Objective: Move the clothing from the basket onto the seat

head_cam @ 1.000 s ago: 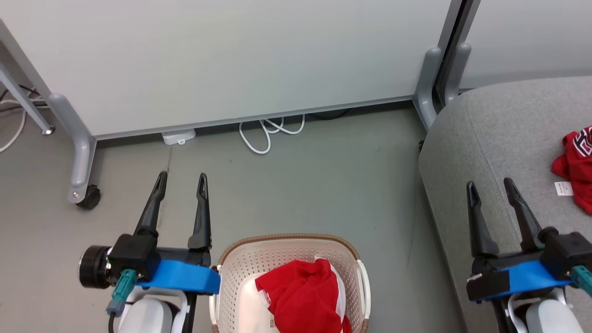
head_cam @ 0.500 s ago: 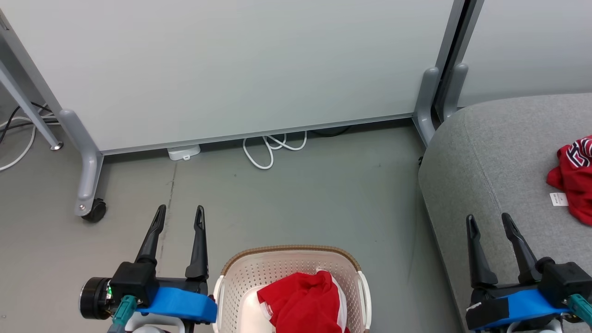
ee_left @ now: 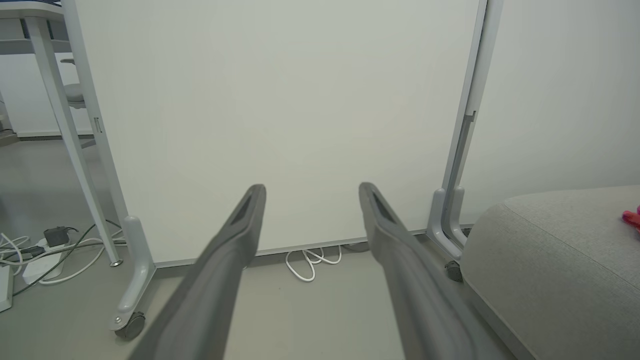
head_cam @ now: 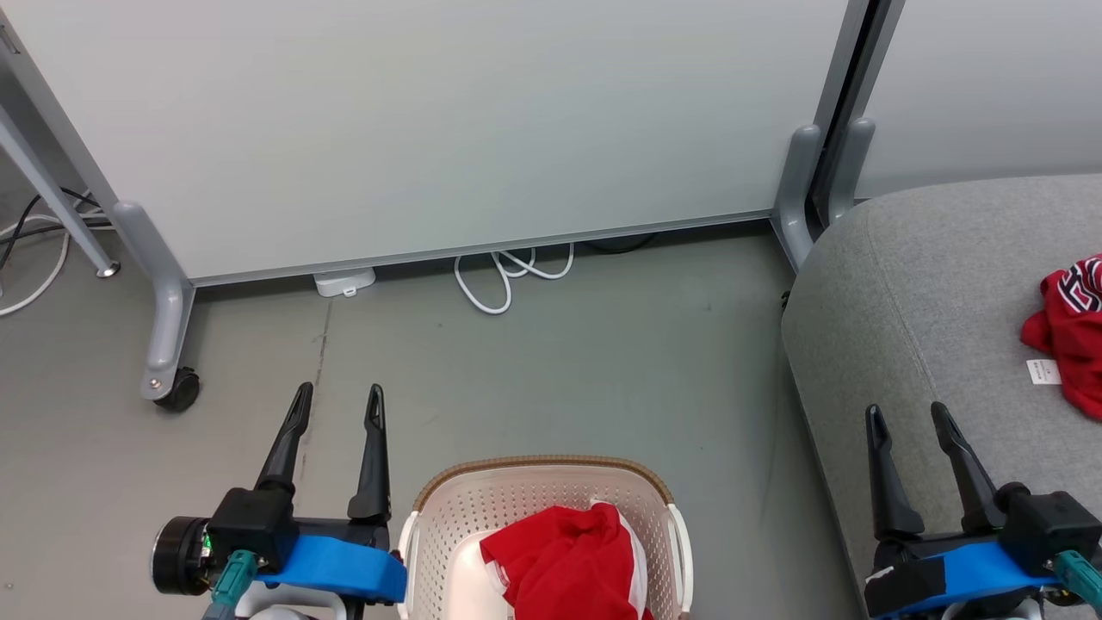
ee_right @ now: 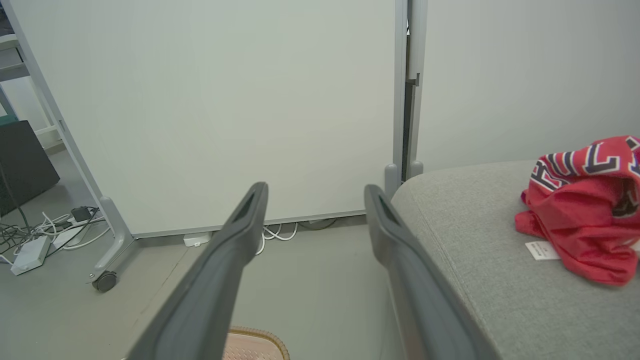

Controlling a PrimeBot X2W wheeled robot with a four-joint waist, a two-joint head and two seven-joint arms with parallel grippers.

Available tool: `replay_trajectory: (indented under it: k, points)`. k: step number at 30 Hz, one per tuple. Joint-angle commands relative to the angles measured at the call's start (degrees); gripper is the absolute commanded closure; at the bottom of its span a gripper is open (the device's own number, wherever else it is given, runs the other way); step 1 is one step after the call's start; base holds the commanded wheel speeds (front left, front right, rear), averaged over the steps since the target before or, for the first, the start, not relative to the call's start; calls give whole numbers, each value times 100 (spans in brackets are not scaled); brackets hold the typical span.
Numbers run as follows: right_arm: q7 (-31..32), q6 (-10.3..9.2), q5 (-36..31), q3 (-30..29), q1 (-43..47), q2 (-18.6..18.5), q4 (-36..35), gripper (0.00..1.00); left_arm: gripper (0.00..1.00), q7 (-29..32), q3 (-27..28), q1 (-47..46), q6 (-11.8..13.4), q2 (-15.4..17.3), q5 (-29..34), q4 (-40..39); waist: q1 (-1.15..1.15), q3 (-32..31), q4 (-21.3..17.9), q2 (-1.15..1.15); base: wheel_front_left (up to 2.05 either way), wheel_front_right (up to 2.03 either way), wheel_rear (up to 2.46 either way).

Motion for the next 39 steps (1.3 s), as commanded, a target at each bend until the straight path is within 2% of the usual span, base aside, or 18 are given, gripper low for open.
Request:
replay_trajectory:
  k: [1,6,13,19,32,39]
  points:
    - [-22,1,27,1,33,11,14,0,0,-15,-21,-6,7,-12,-1,16,0,6,-2,-1,0,0,0]
    - [-22,1,72,39,-30,11,26,0,0,-15,-184,-155,-62,-13,66,26,0,72,-27,-1,0,0,0]
    - [-22,1,30,69,-281,10,2,0,0,-15,-682,-665,-169,-10,163,344,0,369,-185,-1,0,0,0]
    - [-22,1,24,117,-593,9,-56,0,0,-15,-1283,-1399,-203,101,180,981,0,845,-428,-1,0,0,0]
    - [-22,1,109,177,-1319,10,-236,0,0,-15,-2747,-3022,-206,524,-343,2600,0,2146,-902,-1,0,0,0]
    - [-21,1,51,156,-1723,10,-360,0,0,-15,-3467,-3757,-206,542,-572,3431,0,2849,-984,-1,0,0,0]
